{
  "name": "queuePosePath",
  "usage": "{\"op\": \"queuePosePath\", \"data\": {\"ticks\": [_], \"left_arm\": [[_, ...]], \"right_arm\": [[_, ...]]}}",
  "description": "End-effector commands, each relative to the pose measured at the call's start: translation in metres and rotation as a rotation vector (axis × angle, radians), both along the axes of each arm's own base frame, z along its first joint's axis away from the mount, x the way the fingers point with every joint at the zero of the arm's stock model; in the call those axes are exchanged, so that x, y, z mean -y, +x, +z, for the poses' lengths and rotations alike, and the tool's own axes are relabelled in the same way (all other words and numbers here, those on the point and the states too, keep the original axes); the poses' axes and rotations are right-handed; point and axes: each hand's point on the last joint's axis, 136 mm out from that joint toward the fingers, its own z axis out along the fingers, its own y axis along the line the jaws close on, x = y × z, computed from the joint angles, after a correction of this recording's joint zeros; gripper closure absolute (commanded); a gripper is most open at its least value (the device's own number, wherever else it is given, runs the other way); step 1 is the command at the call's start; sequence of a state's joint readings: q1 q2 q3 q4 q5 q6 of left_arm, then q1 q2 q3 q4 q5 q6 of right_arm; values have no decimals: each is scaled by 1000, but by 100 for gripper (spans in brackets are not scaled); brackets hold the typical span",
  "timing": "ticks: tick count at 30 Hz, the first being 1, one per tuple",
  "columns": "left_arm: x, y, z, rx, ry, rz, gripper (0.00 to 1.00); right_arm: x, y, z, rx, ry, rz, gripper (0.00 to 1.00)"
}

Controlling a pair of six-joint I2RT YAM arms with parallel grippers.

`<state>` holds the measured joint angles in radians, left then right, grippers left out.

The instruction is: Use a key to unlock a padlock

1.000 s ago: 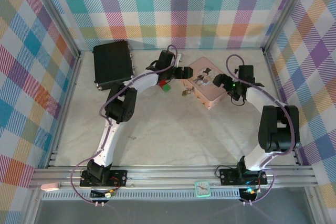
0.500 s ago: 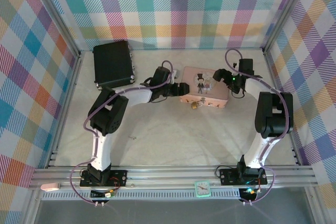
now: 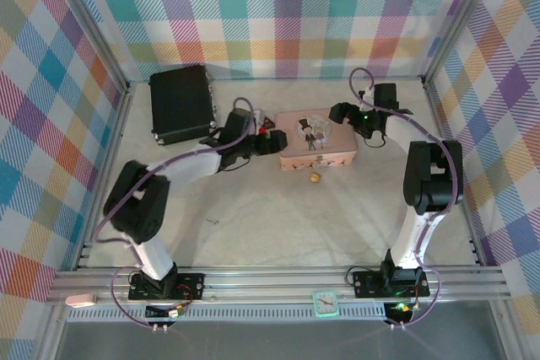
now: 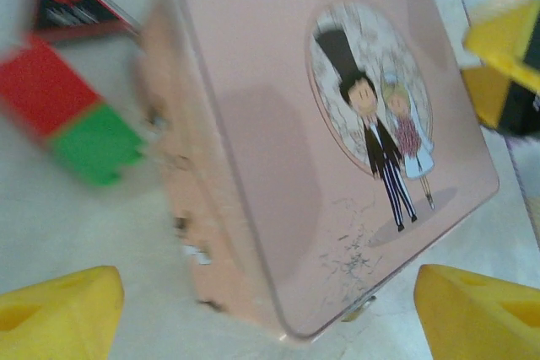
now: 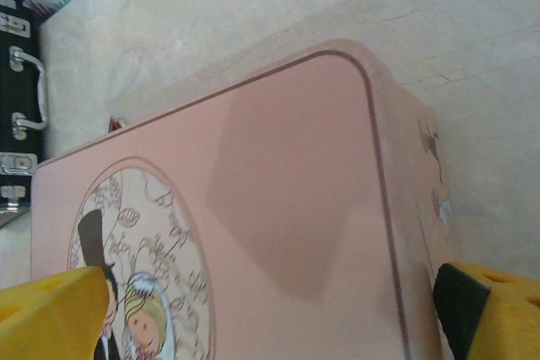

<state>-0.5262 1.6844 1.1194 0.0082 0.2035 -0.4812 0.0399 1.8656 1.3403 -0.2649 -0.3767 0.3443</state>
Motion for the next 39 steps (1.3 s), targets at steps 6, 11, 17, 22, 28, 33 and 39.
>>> {"op": "queuePosePath", "data": {"ticks": [6, 11, 17, 22, 28, 33, 39], "left_arm": [[-96, -50, 9, 15, 250, 187, 6], [-135, -104, -18, -112, 322, 252, 6], [-193, -166, -54, -228, 414, 419, 2], [-222, -171, -44, -130, 376, 577, 0], [-247, -141, -17, -14, 310, 697, 0], [-267, -114, -16, -46, 215, 751, 0], [-277, -97, -23, -101, 122, 758, 0]], "right_arm": [[0, -86, 47, 54, -350, 15, 1], [-68, -147, 45, 58, -321, 218, 1], [-181, -215, 28, 52, -147, 517, 2], [-270, -261, 5, 74, -134, 743, 16], [-346, -284, -29, 99, -184, 901, 37], [-383, -291, -51, 131, -251, 962, 37], [-404, -293, -80, 135, -375, 995, 44]]}}
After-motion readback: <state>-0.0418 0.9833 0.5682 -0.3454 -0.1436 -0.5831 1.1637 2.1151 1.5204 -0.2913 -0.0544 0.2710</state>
